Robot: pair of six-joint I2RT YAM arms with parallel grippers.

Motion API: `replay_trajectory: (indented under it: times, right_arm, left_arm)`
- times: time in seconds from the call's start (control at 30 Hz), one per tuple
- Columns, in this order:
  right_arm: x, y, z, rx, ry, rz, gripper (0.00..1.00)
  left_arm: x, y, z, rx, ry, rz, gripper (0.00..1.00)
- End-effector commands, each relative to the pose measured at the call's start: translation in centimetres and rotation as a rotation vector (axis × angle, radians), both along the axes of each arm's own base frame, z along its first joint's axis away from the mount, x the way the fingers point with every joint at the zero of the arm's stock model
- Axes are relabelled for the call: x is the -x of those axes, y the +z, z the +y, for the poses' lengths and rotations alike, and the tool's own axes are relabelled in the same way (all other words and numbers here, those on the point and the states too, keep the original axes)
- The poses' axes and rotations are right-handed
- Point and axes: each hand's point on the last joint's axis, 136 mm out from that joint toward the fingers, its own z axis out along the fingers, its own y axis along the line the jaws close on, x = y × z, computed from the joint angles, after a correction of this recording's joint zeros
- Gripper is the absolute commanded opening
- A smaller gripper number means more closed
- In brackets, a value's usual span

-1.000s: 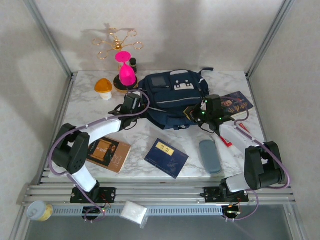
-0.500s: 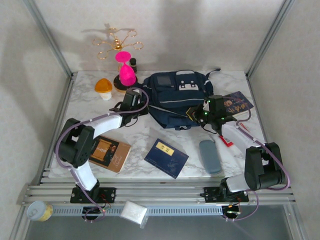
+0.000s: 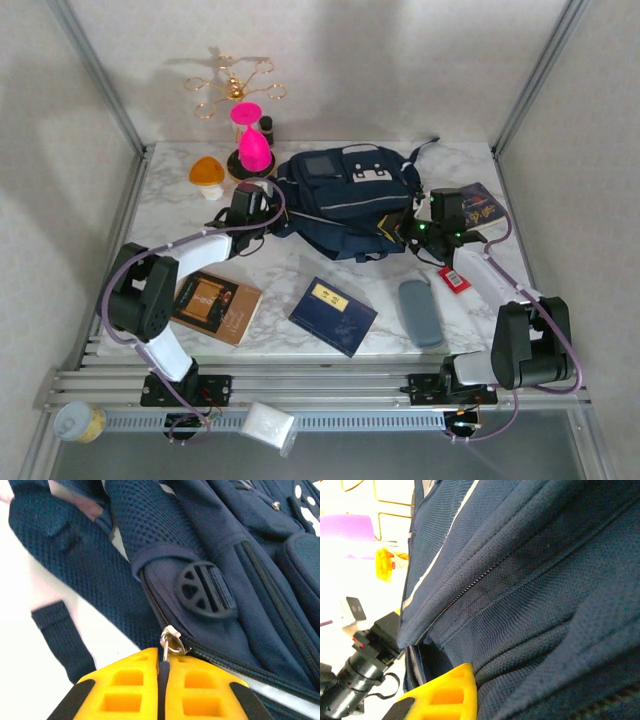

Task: Pack the student bag
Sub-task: Unzip the student bag at the top-center of the table.

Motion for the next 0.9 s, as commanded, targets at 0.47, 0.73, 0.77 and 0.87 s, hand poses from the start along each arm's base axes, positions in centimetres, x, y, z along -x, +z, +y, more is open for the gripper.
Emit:
replay_trajectory:
  times: [0.47,0.73,0.77,0.87]
  right_arm:
    - [-0.7,-2.5,-0.3,0.115,0.060,-0.008,0.00]
    - [-2.1,-3.4,0.8,0.145,0.016,-0.003,0.14]
    - [-2.2,-3.2,0.8,0.142,0.012,-0.008,0.18]
    - [-2.3,-2.6,0.5,0.155,0.000,-0.025,0.39]
  left_arm:
    - [-5.4,-3.1,14.3,-0.152,0.484,0.018,0.00]
    - [-4.0,-0.7,11.2,-0.055,0.326,0.013,0.39]
    - [-3.4,-0.6,10.9,-0.049,0.313,0.019,0.42]
    - [-1.0,0.0,11.1,-0.034,0.317,0.034,0.46]
